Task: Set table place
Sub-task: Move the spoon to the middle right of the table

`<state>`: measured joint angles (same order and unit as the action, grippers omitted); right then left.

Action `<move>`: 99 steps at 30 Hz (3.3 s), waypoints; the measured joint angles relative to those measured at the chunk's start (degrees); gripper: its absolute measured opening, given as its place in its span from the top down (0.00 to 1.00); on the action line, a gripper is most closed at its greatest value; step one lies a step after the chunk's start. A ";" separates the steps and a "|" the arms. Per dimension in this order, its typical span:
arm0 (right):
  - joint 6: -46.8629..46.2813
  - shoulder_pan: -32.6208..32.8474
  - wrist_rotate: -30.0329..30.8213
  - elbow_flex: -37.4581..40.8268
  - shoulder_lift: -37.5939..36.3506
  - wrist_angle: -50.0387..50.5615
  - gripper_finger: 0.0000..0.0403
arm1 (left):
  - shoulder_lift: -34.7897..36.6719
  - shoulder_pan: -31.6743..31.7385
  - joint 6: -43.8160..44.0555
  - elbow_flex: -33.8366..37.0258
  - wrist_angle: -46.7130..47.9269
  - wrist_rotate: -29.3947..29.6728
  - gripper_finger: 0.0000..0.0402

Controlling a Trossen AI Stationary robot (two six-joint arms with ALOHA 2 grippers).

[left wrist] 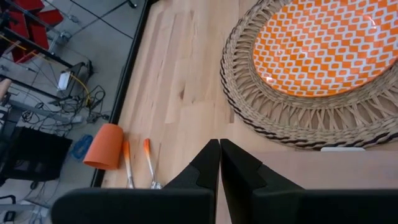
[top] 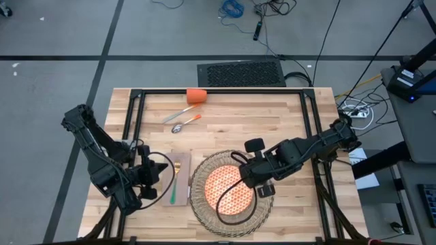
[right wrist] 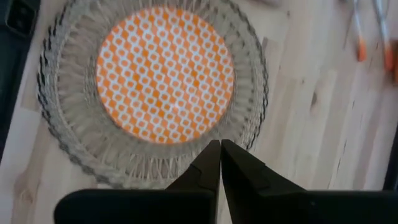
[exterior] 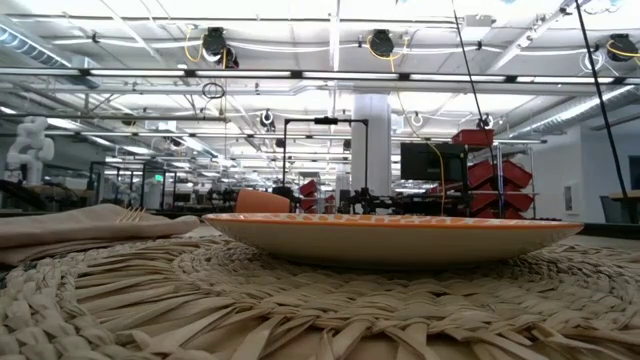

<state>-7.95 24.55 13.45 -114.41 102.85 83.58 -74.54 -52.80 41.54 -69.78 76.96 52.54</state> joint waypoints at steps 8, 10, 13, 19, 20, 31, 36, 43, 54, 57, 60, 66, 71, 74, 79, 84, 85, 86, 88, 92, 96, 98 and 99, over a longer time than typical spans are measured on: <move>8.06 -5.85 4.32 2.33 5.50 -4.45 0.99 | 0.00 1.70 4.82 0.04 1.54 -5.46 1.00; 12.23 -9.35 4.24 4.94 8.56 -7.13 0.96 | 0.00 3.75 9.15 1.29 5.12 -7.92 1.00; 20.10 -14.78 2.35 8.41 13.45 -14.75 0.87 | 0.00 5.63 15.89 4.95 10.45 -8.18 1.00; 29.49 -25.66 -0.05 8.04 21.22 -24.10 0.63 | 2.99 6.16 25.85 13.48 13.00 -13.08 0.86; 30.80 -27.29 -0.24 7.59 21.80 -25.53 0.60 | 3.96 6.16 26.93 14.78 12.99 -13.67 0.82; 39.10 -37.44 -15.49 4.68 23.61 -49.72 0.53 | 21.37 6.17 37.61 23.65 13.13 -8.24 0.66; 39.93 -38.07 -16.89 3.44 26.59 -56.29 0.53 | 25.90 6.16 37.47 23.69 12.17 -5.31 0.66; 39.96 -38.39 -16.39 -14.91 39.47 -44.06 0.54 | 25.85 6.16 36.10 23.71 11.33 -4.55 0.66; 35.61 -41.02 -16.62 -18.49 43.33 -44.89 0.54 | 25.27 6.16 34.53 25.02 8.26 -4.58 0.66; 32.70 -41.59 -19.54 -18.51 43.39 -46.26 0.54 | 25.27 6.16 34.47 25.60 7.40 -4.86 0.66; 28.51 -42.67 -22.86 -18.53 43.29 -48.63 0.54 | 25.24 6.16 34.34 26.88 5.42 -4.88 0.66; 26.02 -44.13 -27.04 -18.53 43.44 -50.08 0.54 | 25.22 6.16 34.05 29.48 1.33 -5.69 0.66; 23.59 -44.87 -28.76 -18.53 45.25 -49.37 0.54 | 25.16 6.16 34.03 29.86 0.17 -5.80 0.66; 23.56 -45.01 -28.79 -18.51 46.27 -49.07 0.54 | 25.16 6.16 34.03 29.86 -0.05 -5.78 0.66; 23.37 -45.02 -28.95 -18.51 47.05 -49.41 0.55 | 25.16 6.16 34.04 29.86 -0.04 -5.66 0.66; 23.12 -45.22 -28.87 -18.51 47.07 -50.24 0.61 | 25.16 6.16 34.07 29.86 -0.38 -4.45 0.66; 22.91 -45.21 -28.84 -18.51 47.07 -50.23 0.61 | 25.16 6.14 34.05 29.86 -0.47 -4.40 0.66; 22.77 -45.18 -28.84 -18.51 47.07 -50.25 0.61 | 25.16 6.14 34.07 29.86 -0.61 -4.30 0.66; 22.60 -45.18 -28.84 -18.51 47.07 -50.48 0.61 | 25.16 6.16 34.04 29.86 -0.96 -4.23 0.66; 22.42 -45.13 -28.69 -18.51 47.07 -50.58 0.61 | 25.16 6.14 33.14 29.86 -1.81 -4.03 0.66; 22.08 -45.18 -28.38 -18.51 47.07 -50.83 0.61 | 25.16 6.06 33.12 29.80 -2.01 -2.97 0.67; 22.08 -45.18 -28.41 -18.51 47.07 -50.82 0.61 | 25.32 5.26 33.10 29.01 -1.98 -1.18 0.67; 22.08 -45.21 -28.42 -18.51 47.07 -50.85 0.61 | 25.62 4.64 32.88 28.57 -2.09 -0.21 0.67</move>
<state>14.13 -20.66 -14.97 -132.92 149.93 32.73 -48.92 -48.15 74.42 -41.21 74.86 52.33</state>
